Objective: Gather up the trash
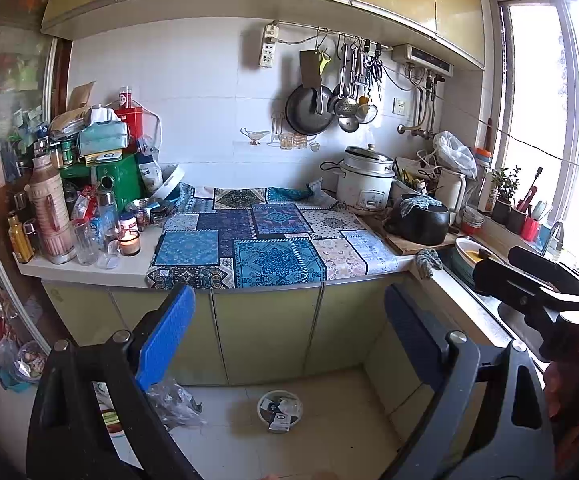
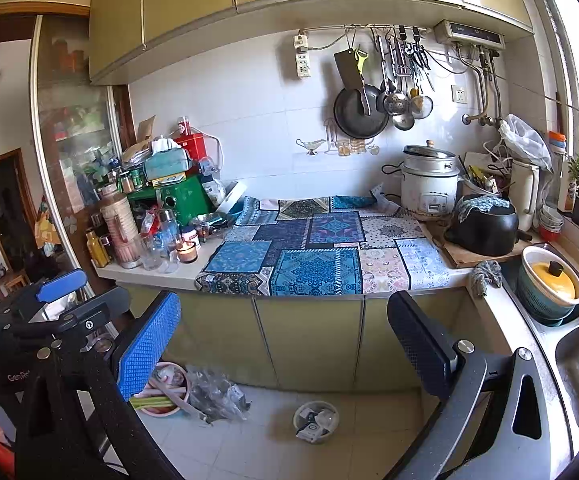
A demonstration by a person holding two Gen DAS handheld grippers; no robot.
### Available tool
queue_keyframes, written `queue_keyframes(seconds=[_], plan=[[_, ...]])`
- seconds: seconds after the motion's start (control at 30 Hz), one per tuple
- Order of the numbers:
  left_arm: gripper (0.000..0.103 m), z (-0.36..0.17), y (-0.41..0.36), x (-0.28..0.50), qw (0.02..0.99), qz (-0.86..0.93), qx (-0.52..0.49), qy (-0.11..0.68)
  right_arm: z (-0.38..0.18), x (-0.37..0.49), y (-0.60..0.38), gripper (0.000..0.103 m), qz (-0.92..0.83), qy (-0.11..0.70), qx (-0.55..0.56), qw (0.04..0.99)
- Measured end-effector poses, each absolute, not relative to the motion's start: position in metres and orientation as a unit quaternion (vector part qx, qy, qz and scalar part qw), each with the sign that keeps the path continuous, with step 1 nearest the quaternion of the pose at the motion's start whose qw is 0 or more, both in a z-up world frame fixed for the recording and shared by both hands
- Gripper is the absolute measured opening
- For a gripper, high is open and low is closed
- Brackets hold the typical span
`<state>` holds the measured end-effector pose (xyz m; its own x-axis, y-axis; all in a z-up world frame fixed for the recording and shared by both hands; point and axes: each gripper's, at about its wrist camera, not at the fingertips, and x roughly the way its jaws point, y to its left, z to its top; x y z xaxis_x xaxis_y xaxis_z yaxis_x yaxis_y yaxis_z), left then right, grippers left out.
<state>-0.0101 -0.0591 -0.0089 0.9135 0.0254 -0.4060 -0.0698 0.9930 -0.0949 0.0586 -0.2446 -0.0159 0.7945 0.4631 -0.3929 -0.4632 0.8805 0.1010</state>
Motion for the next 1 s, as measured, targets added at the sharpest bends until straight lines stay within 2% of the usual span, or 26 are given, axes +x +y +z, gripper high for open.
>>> queue_keyframes(seconds=[0.5,1.0], plan=[[0.096,-0.010,-0.058,-0.006,0.976,0.025,-0.057,0.209,-0.015,0.065,-0.246,0.103,0.244,0.206,0.002,0.948],[0.096,-0.011,-0.056,0.042,0.973,0.021,-0.054,0.222,-0.015,0.104,-0.245,0.103,0.242,0.218,0.008,0.945]])
